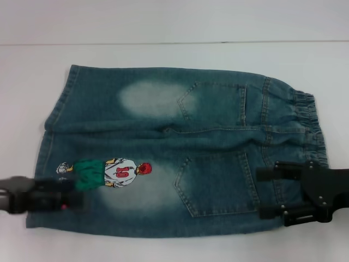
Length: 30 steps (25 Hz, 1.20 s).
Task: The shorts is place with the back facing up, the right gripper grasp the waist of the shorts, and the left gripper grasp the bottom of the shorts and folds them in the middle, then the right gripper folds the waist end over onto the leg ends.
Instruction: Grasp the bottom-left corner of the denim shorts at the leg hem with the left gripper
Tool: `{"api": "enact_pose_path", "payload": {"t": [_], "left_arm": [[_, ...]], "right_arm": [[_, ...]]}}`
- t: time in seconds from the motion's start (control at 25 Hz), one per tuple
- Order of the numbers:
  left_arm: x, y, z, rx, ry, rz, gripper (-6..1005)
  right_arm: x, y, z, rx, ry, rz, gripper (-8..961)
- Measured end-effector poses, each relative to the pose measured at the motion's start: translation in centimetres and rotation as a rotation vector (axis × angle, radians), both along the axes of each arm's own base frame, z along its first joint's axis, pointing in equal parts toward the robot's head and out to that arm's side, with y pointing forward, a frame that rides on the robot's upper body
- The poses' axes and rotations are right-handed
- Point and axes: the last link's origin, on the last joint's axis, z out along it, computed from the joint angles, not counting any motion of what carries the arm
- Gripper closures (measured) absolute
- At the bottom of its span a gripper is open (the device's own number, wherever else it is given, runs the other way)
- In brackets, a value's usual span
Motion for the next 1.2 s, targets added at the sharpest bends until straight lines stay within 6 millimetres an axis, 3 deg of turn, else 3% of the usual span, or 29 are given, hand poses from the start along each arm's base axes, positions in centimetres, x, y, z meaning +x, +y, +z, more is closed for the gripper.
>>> {"api": "enact_pose_path", "payload": {"t": [0.16,0.4,0.64,1.2], "left_arm": [[-0.6,0.6,1.7,-0.002,0.054,0.135,113],[-2.1,1.8,2.6,-0.074,0.176,0.405,113],[-2.5,2.3,2.9,-0.118,0.241,0.522,200],[-4.6,2.6,2.2,-0.115,0.377,0.645,206]], "right_arm": [[0.1,0.1,0.0,0.011,-0.002,-0.009,17],[0.2,0.2,-0.3,0.018,-0.010,-0.014,21],[-0.1,0.5,-0.4,0.021,-0.018,0.003,24],[-0.2,0.6,-0.8,0.035,-0.019,0.025,32]]}}
